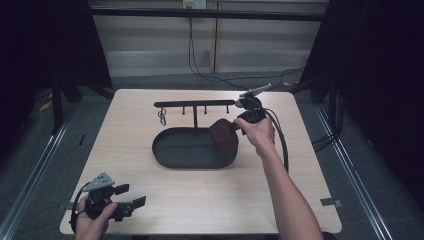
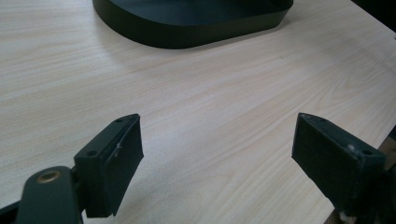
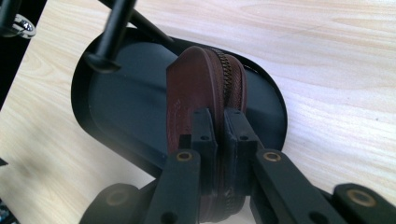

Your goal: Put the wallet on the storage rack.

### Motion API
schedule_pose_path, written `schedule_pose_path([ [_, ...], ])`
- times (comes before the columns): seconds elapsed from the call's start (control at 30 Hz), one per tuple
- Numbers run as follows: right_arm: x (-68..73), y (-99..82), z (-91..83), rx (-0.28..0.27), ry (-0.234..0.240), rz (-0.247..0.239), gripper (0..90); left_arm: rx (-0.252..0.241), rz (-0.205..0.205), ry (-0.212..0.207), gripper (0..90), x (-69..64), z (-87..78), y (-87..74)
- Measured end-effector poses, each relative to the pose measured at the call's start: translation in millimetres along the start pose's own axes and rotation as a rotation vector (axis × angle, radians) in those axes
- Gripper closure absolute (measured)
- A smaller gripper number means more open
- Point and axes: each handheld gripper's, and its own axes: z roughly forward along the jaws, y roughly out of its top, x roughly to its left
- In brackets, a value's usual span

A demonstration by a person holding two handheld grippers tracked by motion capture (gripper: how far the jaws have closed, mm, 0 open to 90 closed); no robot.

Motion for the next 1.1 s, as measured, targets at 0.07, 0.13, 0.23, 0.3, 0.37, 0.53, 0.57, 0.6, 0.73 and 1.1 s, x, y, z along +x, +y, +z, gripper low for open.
schedule_pose_path([
  [0.07, 0.0, -0.7, 2.8, -0.005, 0.004, 0.002, 84.0, -0.002, -0.002, -0.001, 16.2, 0.1, -0.4, 0.2],
  [0.13, -1.1, -1.7, 7.0, -0.005, 0.012, 0.009, 83.9, -0.002, -0.001, 0.000, 16.2, 0.6, -0.7, 0.3],
  [0.23, -2.0, -3.0, 14.1, 0.002, 0.034, 0.026, 83.9, -0.001, 0.000, 0.000, 16.1, 0.6, -0.7, 0.3],
  [0.3, -2.0, -3.5, 17.6, -0.002, 0.045, 0.025, 83.9, -0.001, 0.001, 0.002, 16.2, 0.1, -0.7, 0.4],
  [0.37, -4.5, -4.1, 21.4, 0.000, 0.051, 0.030, 83.9, -0.002, -0.001, 0.003, 16.3, 0.0, -0.6, 0.3],
  [0.53, -11.9, -9.2, 32.5, 0.003, 0.061, 0.051, 83.9, 0.000, -0.002, 0.002, 16.4, 0.6, -0.5, 0.3],
  [0.57, -13.0, -10.3, 34.6, 0.006, 0.062, 0.054, 83.9, 0.001, -0.003, 0.001, 16.4, 0.6, -0.4, 0.3],
  [0.6, -13.9, -11.2, 36.9, 0.007, 0.062, 0.056, 83.9, 0.001, -0.003, 0.002, 16.4, 0.4, -0.2, 0.3],
  [0.73, -15.7, -14.4, 44.9, 0.003, 0.067, 0.063, 83.8, 0.003, -0.003, 0.000, 16.4, 0.4, -0.2, 0.1],
  [1.1, -26.1, -20.1, 56.1, -0.011, 0.045, 0.065, 81.7, 0.002, -0.008, -0.006, 16.4, 0.7, -0.3, 0.0],
])
